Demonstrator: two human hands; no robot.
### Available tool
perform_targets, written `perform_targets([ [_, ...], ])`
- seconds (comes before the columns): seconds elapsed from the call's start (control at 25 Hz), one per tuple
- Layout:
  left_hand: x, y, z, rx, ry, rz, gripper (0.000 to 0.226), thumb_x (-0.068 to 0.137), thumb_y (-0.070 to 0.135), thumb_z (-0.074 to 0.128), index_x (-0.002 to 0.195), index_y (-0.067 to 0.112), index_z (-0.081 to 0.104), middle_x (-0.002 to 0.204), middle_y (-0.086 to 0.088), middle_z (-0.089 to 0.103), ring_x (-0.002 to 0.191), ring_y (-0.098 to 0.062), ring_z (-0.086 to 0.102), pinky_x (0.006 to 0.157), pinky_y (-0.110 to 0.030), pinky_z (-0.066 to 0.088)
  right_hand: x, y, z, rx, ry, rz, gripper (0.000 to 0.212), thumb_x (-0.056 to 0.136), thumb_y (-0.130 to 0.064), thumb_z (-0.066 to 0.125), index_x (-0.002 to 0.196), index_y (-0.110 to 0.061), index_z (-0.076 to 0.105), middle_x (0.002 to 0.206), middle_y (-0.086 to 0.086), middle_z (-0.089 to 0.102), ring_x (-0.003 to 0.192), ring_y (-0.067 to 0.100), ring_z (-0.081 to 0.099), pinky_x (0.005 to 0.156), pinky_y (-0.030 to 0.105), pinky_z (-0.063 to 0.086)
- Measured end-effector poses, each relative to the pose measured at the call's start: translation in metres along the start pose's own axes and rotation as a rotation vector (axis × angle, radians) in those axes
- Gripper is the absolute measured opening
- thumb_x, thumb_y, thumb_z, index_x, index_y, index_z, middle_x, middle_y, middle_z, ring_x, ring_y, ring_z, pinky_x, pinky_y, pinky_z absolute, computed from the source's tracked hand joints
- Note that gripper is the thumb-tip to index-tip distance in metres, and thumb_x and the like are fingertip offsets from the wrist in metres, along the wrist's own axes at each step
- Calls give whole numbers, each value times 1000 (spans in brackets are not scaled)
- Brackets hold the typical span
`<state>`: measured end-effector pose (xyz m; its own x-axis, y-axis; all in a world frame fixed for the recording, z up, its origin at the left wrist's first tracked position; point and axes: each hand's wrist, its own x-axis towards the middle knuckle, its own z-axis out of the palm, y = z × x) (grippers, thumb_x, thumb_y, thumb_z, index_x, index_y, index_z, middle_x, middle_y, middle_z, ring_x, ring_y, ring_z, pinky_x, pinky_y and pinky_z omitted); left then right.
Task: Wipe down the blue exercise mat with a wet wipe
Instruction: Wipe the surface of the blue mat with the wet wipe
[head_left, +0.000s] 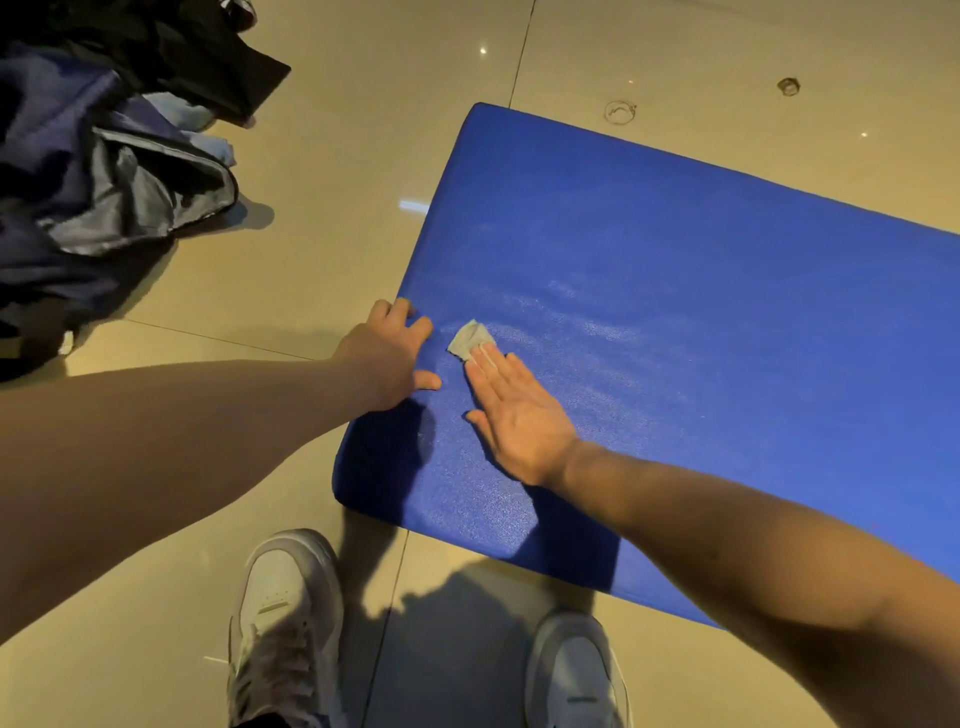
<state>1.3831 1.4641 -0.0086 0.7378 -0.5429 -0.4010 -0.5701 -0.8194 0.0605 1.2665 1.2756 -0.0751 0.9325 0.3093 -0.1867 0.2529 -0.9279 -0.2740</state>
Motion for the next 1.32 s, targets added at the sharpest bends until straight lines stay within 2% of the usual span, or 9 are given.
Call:
perform_targets([
  [0.12,7,0,-1,-6,14,6,86,77,55,79,141,11,43,147,-11,33,128,-29,36,97,-35,46,7,45,-16,-55,16,105,68,104,-43,21,158,-4,8,166,14,5,154,28,0,125,42,1],
  [0.32,25,-1,-11,107,-125,47,127,77,67,72,160,18,-10,167,-10,-15,155,-28,-7,123,-33,15,22,98,-41,-32,66,562,69,105,-43,21,157,-1,3,166,15,-6,153,30,-7,125,44,-1],
  [0.52,42,-5,-21,122,-201,42,147,59,77,78,159,20,-14,166,-10,-19,154,-29,-12,125,-35,12,41,17,-21,101,63,232,69,103,-42,19,158,-2,6,166,16,-4,153,28,-10,125,44,0],
  [0.64,49,-8,-23,163,-197,64,145,56,83,74,161,20,-5,166,-11,-9,153,-30,-2,123,-37,21,46,36,-24,2,-1,90,68,104,-44,18,158,-5,6,167,12,0,154,24,-7,125,42,1],
  [0.72,54,-11,-23,103,-137,53,127,63,83,68,160,23,14,163,-10,8,149,-30,12,116,-42,35,48,70,-34,-57,15,144,68,103,-44,19,158,-6,6,166,12,2,154,25,-3,125,44,3],
  [0.84,63,-13,-21,-15,30,65,84,80,66,68,145,19,47,148,-12,35,131,-32,34,99,-47,47,51,122,-54,-128,-11,420,68,106,-44,17,158,-2,5,166,16,2,154,29,-3,125,44,-1],
  [0.96,73,-11,-16,-36,119,58,65,85,57,69,131,12,55,133,-13,44,118,-31,40,91,-42,48,66,113,-59,-13,57,573,68,105,-42,20,157,-2,2,166,15,-4,153,28,-8,125,42,-4],
  [1.16,97,-12,-24,-41,114,-13,93,66,57,86,135,9,47,138,-11,40,124,-28,38,95,-38,46,91,43,-40,77,15,203,67,105,-41,24,157,0,12,165,17,5,154,30,-2,125,45,2],
  [1.32,114,-14,-41,-16,-93,-4,130,67,60,85,161,22,4,167,-6,-5,153,-25,2,120,-37,25,93,102,-61,-22,57,246,68,104,-41,28,158,-5,9,165,13,10,153,28,5,125,42,3],
])
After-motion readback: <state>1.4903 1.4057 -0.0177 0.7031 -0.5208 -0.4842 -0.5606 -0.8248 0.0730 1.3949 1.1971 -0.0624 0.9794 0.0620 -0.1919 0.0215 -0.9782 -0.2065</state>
